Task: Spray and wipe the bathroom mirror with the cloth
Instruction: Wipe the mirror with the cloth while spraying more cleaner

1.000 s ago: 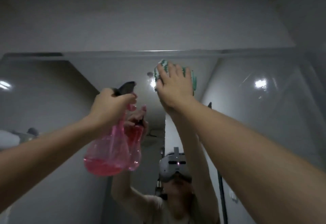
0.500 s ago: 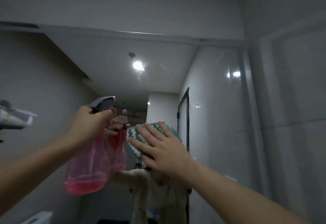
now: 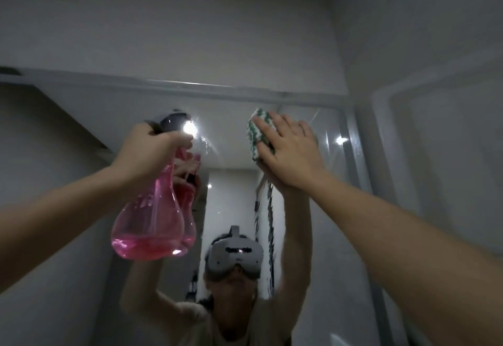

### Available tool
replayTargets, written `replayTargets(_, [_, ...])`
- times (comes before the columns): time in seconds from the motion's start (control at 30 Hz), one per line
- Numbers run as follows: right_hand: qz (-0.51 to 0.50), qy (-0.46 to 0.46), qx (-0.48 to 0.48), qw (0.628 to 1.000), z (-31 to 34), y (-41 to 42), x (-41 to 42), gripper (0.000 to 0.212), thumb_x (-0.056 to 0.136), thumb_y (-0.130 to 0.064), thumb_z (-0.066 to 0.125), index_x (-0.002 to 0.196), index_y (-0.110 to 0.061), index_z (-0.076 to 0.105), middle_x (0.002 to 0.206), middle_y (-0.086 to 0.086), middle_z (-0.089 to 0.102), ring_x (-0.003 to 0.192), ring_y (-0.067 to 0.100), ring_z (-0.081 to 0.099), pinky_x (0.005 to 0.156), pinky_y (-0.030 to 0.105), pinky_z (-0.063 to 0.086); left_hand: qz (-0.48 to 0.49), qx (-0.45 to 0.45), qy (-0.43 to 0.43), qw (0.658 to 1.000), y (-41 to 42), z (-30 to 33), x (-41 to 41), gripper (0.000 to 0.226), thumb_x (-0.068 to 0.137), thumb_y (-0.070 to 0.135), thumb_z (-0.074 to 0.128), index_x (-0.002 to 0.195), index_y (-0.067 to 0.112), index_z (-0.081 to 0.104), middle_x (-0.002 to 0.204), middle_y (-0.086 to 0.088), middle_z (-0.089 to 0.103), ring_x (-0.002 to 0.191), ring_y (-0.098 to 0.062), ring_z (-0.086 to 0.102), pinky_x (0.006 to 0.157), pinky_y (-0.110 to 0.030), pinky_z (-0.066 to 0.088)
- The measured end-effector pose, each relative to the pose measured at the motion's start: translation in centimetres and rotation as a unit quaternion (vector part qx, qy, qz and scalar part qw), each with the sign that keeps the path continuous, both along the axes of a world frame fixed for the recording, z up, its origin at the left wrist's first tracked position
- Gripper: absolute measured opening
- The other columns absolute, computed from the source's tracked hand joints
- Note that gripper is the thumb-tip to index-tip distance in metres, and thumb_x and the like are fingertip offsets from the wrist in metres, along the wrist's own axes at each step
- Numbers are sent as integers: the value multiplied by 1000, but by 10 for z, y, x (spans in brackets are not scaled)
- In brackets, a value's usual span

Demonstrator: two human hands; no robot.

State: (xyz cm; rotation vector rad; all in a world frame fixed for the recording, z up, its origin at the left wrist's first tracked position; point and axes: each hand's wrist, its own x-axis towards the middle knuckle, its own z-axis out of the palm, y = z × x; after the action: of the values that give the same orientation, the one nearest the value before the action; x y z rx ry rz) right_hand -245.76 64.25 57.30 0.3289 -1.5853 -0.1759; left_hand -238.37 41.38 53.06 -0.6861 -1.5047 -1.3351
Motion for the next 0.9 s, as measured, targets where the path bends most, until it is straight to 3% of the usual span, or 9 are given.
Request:
replayTargets(0.07, [1,6,-27,1000,26,5,0,51,99,-43,30,148,-36,21,155,2,24,140,22,22,112,39,12,5,3,6,1000,3,13,5,40,60,18,64,91,-8,64,87,-23,68,84,-43,66,62,-31,45])
replayTargets(0.2, [14,-11,-65,998,62,22,2,51,98,-42,32,148,-34,23,156,3,22,140,23,22,110,40,16,28,-3,-4,1000,8,21,11,38,53,22,60,82,-1,67,89,-22,71,91,-44,65,74,-40,45])
replayTargets(0.33, [7,-11,-180,984,54,50,0,52,98,-41,31,149,-31,22,155,7,23,139,27,23,111,44,18,24,-5,-20,999,12,8,11,19,71,14,66,82,-2,66,92,-24,69,88,-41,67,68,-34,47])
replayTargets(0.4, [-7,-5,-186,983,29,56,1,53,98,-40,32,149,-30,21,154,8,25,139,28,22,112,45,17,17,-9,-36,999,12,-4,8,15,80,5,61,91,-5,65,100,-26,66,85,-39,65,60,-31,51])
replayTargets(0.5, [-1,-17,-147,989,-20,57,2,53,98,-41,31,150,-30,21,155,7,24,140,27,22,113,45,12,16,-12,-52,998,15,-30,9,14,81,3,59,92,-1,66,104,-24,66,89,-37,65,63,-31,54])
replayTargets(0.63, [3,-44,-135,990,-110,46,4,55,97,-43,29,150,-31,19,155,6,23,141,26,20,114,45,8,-31,-10,-90,995,28,-77,13,10,83,3,58,91,0,63,91,-15,67,58,-15,66,45,-21,50])
replayTargets(0.73, [19,-74,-130,989,-183,30,7,56,95,-43,26,149,-30,23,154,8,27,138,28,25,112,47,15,-74,22,-115,990,39,-113,12,8,77,-1,58,76,4,64,80,-17,67,64,-24,63,62,-32,51])
replayTargets(0.8, [21,-90,-130,987,-233,23,8,56,94,-43,28,148,-31,25,153,8,29,138,29,28,112,48,16,-108,27,-138,984,44,-139,12,5,71,4,63,74,6,66,84,-19,69,74,-31,65,71,-40,55])
replayTargets(0.9, [8,-121,-130,984,-306,13,14,56,94,-43,31,148,-31,22,154,9,27,139,27,23,111,49,15,-116,15,-197,973,47,-179,11,28,54,21,71,81,16,72,94,-17,71,95,-41,66,88,-57,50])
